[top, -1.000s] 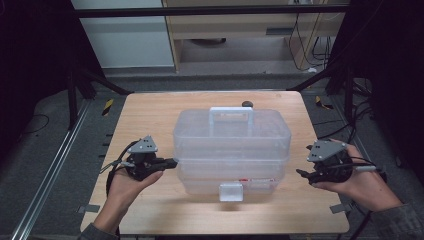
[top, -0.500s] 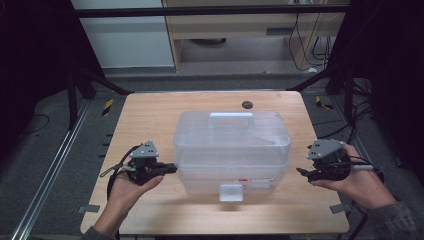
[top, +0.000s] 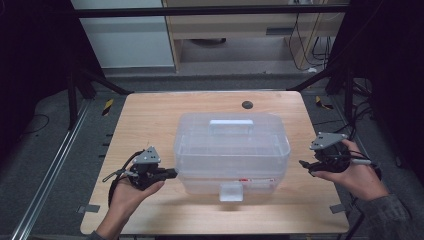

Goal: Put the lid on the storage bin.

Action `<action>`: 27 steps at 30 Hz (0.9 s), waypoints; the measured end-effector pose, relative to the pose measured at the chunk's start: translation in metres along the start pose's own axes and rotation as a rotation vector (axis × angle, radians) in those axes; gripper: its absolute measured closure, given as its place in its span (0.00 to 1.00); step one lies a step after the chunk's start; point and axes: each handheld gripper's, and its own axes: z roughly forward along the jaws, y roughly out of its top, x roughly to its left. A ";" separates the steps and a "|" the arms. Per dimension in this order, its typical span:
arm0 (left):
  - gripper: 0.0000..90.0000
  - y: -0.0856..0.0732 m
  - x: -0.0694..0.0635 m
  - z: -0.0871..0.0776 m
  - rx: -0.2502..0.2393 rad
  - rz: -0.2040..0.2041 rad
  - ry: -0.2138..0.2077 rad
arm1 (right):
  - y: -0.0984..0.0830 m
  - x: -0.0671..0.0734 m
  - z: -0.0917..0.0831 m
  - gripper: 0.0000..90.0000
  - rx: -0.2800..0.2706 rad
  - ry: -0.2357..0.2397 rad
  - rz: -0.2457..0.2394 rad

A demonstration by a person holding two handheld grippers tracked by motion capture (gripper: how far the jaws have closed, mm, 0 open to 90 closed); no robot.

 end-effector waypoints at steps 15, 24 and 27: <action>1.00 -0.010 0.067 -0.037 -0.047 -0.087 0.246 | 0.007 -0.006 0.034 0.25 0.028 -0.120 0.103; 1.00 -0.021 0.126 -0.008 0.014 -0.177 0.352 | 0.004 -0.030 0.093 0.28 0.043 -0.178 0.262; 1.00 -0.026 0.135 0.004 0.029 -0.196 0.360 | -0.002 -0.037 0.108 0.29 0.033 -0.169 0.327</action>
